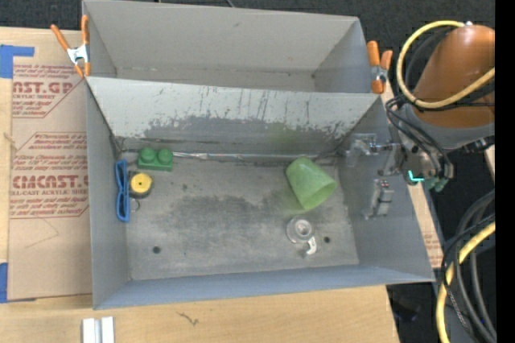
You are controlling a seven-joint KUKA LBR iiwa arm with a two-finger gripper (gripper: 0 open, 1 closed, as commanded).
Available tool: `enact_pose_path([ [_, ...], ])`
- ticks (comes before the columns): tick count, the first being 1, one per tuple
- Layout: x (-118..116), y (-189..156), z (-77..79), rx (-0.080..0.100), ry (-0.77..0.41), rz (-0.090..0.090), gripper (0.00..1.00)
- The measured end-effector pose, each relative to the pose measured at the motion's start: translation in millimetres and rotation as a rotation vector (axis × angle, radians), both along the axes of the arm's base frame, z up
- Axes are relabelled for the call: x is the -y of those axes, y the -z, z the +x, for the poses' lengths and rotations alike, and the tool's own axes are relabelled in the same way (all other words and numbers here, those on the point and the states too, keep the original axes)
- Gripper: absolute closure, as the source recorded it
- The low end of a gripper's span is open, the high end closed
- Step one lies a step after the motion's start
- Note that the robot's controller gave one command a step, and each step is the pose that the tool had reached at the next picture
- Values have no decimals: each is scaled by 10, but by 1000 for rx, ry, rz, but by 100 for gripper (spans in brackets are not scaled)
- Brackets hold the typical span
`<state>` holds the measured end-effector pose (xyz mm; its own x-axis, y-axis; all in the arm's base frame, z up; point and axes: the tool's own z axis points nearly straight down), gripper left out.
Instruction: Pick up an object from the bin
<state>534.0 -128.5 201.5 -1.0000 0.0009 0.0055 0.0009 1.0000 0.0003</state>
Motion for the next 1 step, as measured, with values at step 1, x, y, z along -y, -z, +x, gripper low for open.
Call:
enact_pose_path([
  [1, -265, 1118, 552, 3, 143, 1, 0],
])
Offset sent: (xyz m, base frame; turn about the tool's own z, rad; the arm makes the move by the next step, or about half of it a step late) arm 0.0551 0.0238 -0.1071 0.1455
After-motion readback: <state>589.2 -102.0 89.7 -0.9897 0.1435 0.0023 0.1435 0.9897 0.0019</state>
